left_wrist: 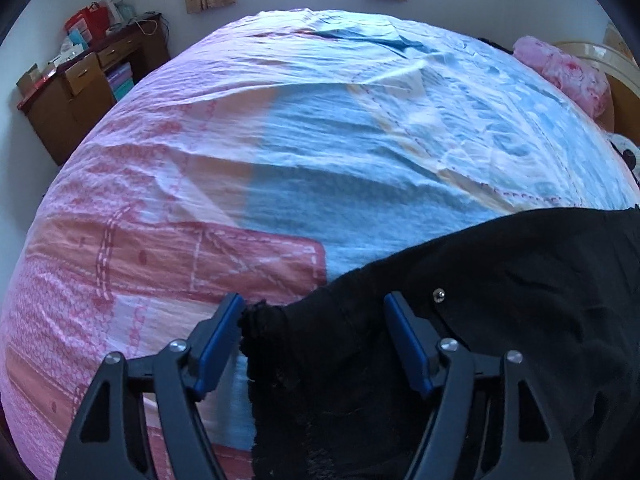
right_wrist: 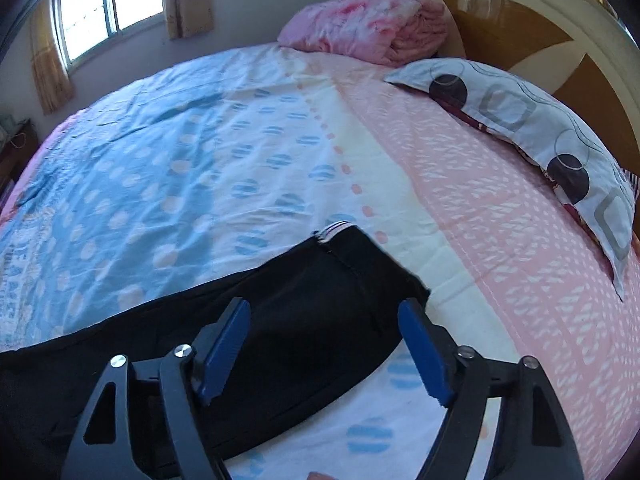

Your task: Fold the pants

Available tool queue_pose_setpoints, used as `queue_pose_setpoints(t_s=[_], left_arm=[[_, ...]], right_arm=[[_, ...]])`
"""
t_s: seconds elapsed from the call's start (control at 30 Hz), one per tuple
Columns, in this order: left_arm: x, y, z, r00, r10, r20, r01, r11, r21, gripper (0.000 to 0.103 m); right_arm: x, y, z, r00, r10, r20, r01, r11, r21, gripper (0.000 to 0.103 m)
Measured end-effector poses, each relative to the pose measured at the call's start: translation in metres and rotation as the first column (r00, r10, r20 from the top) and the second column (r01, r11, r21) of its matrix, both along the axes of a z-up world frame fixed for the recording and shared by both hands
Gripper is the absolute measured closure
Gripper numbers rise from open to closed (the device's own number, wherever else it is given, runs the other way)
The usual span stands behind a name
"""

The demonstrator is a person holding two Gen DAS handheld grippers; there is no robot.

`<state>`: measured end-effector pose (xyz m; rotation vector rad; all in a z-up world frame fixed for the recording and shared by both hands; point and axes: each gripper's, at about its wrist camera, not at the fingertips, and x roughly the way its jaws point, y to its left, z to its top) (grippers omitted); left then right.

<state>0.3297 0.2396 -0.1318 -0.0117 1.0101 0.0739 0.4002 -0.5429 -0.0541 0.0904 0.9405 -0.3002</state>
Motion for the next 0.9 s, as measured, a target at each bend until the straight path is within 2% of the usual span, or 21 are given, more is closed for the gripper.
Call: queue_pose_setpoints(t_s=[0.1,0.17,0.23,0.33,0.53,0.6,0.67,0.7,0.73,0.77,0.9], left_arm=[[0.002,-0.005,0.003,1.0,-0.023,-0.007,0.023,1.0,0.008,0.05],[0.003,-0.013,0.004,0.998,-0.057,-0.008,0.057,0.998,0.011,0.071],[0.004,-0.018,0.004,0.998,-0.07,-0.008,0.07,0.997,0.036,0.074],[0.003,-0.018,0.003,0.997,-0.082,0.003,0.081,0.996,0.043,0.075],[0.003,-0.017,0.001,0.996,-0.091,0.017,0.09,0.995,0.03,0.075],[0.003,-0.017,0.0,0.996,-0.092,0.019,0.091,0.995,0.032,0.075],[0.003,-0.017,0.0,0.996,-0.09,0.027,0.089,0.995,0.037,0.076],[0.003,-0.017,-0.001,0.996,-0.088,0.032,0.087,0.995,0.038,0.077],[0.004,-0.018,0.0,0.996,-0.085,0.036,0.084,0.996,0.037,0.079],[0.004,-0.018,0.001,0.996,-0.081,0.042,0.08,0.996,0.035,0.081],[0.0,-0.015,0.014,0.996,-0.057,0.065,0.056,0.998,0.009,0.082]], right_arm=[[0.008,-0.023,0.004,1.0,-0.026,0.017,0.025,0.999,0.023,0.026],[0.015,-0.038,0.005,0.999,-0.036,0.014,0.035,0.999,0.026,0.026],[0.025,-0.054,0.002,0.999,-0.043,0.002,0.042,0.998,0.048,0.026],[0.043,-0.068,-0.007,1.0,-0.024,-0.02,0.027,0.989,0.143,0.025],[0.08,-0.059,-0.036,0.994,0.045,-0.099,-0.024,0.978,0.208,0.026],[0.09,-0.053,-0.051,0.985,0.08,-0.152,-0.044,0.973,0.227,0.026],[0.094,-0.046,-0.061,0.978,0.094,-0.185,-0.061,0.982,0.178,0.04],[0.093,-0.046,-0.06,0.98,0.098,-0.172,-0.068,0.982,0.177,0.047],[0.092,-0.046,-0.058,0.982,0.106,-0.155,-0.074,0.977,0.2,0.074],[0.089,-0.044,-0.055,0.983,0.115,-0.143,-0.081,0.971,0.225,0.083],[0.072,-0.028,-0.037,0.979,0.153,-0.137,-0.133,0.981,0.142,0.089]])
